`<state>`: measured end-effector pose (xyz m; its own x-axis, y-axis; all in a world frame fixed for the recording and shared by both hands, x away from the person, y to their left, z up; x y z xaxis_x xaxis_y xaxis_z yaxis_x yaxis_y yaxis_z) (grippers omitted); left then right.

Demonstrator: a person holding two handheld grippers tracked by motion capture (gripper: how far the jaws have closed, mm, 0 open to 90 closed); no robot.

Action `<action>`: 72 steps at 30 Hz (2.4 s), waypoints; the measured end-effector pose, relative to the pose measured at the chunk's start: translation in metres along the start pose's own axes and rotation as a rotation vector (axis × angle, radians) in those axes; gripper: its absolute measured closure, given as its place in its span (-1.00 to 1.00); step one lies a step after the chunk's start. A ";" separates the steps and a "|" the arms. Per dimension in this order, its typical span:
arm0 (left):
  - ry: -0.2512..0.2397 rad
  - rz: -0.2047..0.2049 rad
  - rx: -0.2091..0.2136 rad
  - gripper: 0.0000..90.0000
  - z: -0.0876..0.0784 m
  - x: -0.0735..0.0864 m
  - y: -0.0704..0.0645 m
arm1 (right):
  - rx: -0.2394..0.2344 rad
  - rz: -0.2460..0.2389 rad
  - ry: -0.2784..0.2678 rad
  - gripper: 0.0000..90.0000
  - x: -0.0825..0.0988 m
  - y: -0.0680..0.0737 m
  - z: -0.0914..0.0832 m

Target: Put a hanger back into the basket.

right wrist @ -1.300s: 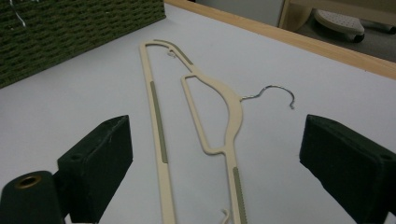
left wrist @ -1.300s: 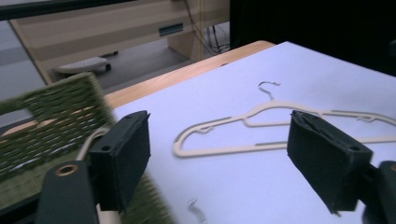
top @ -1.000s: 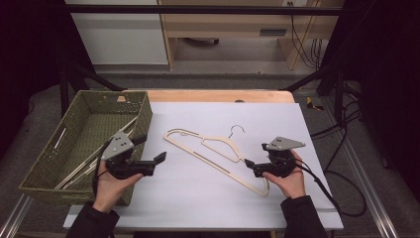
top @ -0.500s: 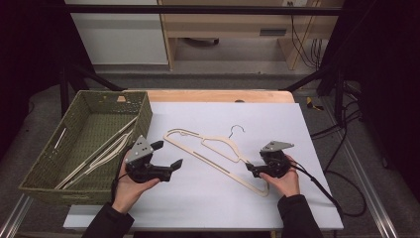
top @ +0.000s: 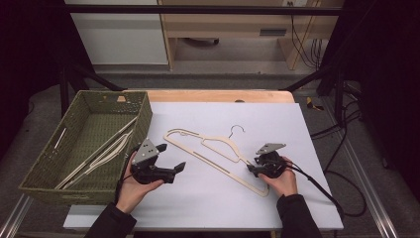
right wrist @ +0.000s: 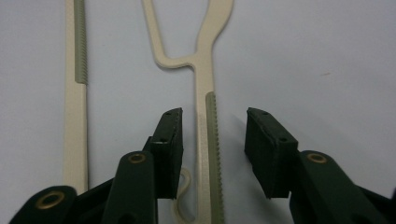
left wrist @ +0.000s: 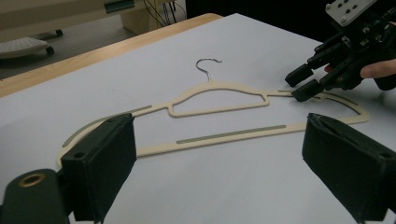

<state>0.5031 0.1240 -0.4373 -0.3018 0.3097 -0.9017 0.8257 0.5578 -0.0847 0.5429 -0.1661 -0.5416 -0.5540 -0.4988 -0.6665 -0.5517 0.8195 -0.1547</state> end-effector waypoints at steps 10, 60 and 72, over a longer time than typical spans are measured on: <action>0.021 -0.008 0.008 -0.77 0.006 0.005 -0.001 | -0.013 0.010 0.031 0.70 -0.002 0.005 -0.001; 0.195 0.021 0.023 -0.73 0.114 -0.027 0.026 | 0.016 -0.047 -0.092 0.78 -0.033 0.012 -0.063; 0.270 -0.003 0.059 -0.61 0.167 -0.014 0.049 | 0.008 -0.057 -0.092 0.78 -0.034 0.014 -0.068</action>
<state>0.6270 0.0188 -0.4998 -0.4142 0.5061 -0.7565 0.8482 0.5161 -0.1191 0.5120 -0.1566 -0.4716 -0.4618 -0.5169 -0.7208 -0.5758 0.7928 -0.1996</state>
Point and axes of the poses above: each handheld gripper's, and its own axes: z roughly forward along the jaws, x roughly out of its underside, y roughly to its left, the point moved 9 cm from there along z, roughly forward along the jaws, and after that the axes turned 10 degrees about x, right-handed, at the moved point
